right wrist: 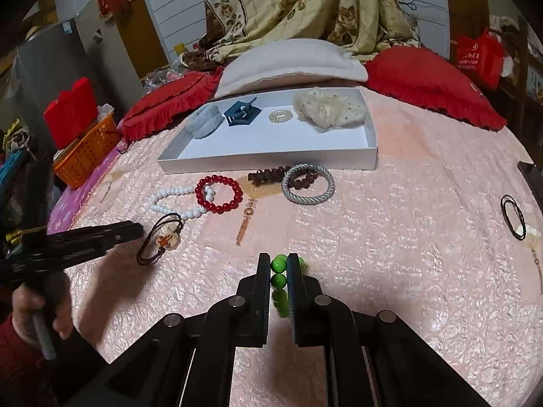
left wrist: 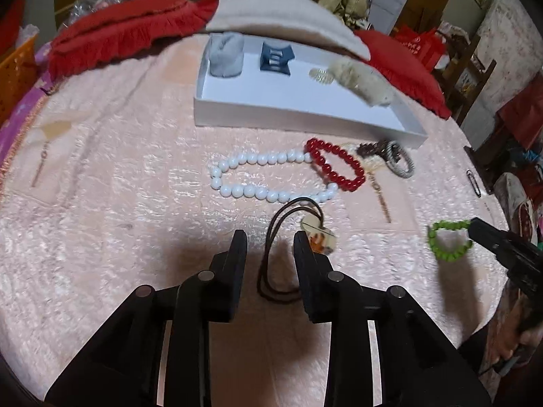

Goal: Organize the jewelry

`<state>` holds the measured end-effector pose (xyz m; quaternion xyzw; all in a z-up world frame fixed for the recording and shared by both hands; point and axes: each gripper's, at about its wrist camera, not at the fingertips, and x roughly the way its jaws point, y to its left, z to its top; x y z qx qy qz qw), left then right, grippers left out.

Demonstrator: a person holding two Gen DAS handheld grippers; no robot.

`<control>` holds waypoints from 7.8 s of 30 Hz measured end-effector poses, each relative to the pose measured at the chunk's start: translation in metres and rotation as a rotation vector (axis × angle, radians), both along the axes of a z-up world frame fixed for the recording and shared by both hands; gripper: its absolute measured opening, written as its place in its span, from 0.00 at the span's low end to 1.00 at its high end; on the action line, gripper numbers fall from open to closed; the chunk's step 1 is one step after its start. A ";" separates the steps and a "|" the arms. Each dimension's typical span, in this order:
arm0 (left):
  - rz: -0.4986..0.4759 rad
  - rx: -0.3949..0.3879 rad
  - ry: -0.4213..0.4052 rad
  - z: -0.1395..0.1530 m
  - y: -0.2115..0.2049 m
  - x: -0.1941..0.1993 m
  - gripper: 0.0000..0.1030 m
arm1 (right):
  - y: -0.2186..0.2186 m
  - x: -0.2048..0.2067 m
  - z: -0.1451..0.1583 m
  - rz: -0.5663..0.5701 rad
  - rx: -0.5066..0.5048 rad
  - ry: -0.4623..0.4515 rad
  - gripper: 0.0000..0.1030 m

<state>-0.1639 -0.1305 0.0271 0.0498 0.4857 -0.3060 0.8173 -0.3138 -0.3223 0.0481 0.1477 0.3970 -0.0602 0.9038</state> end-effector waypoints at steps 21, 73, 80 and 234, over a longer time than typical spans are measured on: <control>-0.104 -0.108 -0.081 0.077 -0.006 -0.019 0.02 | -0.011 0.013 0.016 0.009 0.054 -0.028 0.09; -0.083 -0.113 -0.090 0.082 0.006 -0.030 0.01 | -0.014 0.012 0.031 0.029 0.103 -0.053 0.09; -0.074 -0.158 -0.090 0.109 0.011 -0.012 0.01 | -0.012 0.028 0.064 0.055 0.059 -0.102 0.09; -0.115 -0.117 0.006 0.085 -0.063 0.009 0.08 | -0.059 0.059 0.009 -0.040 0.085 -0.057 0.06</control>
